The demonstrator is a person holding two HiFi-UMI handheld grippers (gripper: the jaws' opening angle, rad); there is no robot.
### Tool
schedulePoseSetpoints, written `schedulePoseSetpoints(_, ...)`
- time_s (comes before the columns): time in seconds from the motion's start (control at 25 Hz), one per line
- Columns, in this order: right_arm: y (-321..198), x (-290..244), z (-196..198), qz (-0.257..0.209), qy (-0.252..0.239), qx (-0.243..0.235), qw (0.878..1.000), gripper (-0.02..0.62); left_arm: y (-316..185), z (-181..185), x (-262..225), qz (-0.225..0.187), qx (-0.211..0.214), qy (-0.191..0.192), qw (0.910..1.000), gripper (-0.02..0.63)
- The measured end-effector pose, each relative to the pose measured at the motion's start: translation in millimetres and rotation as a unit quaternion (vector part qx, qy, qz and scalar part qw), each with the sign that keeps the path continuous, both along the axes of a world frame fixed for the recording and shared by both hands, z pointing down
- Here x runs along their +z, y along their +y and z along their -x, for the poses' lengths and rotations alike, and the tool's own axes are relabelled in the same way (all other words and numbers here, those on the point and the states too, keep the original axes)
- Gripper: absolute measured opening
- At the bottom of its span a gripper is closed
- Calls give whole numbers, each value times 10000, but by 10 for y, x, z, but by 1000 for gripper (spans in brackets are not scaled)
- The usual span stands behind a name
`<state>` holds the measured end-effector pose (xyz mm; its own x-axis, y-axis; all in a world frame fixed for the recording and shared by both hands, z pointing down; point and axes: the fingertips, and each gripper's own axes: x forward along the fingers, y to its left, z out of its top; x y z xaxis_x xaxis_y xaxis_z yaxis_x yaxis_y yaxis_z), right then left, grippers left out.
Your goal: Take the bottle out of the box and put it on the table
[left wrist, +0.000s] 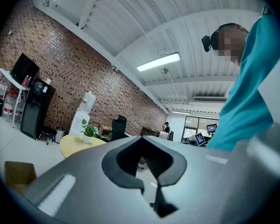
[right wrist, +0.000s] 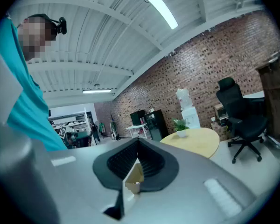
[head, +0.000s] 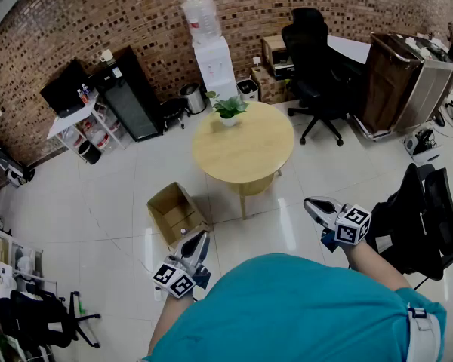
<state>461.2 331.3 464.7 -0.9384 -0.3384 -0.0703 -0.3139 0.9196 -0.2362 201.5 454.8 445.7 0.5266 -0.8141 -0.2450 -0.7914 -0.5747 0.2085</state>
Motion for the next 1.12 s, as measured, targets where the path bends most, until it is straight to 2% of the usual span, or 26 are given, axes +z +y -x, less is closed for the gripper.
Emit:
schedulePoseSetpoints(0.68,-140,51,-355,116,-145,11,9998,3,-162,-357,-39,23,21,-69,10000,0)
schedulePoseSetpoints(0.92,-233,68,-664,163,-234,-104,9995,3,-232,-706,-63,75,-50,-131,9999,0)
schedulePoseSetpoints(1.12,-352,125,-1058,58,-211,-266,9994,3,-361,-1163,-41,184,-147,-164,9996,0)
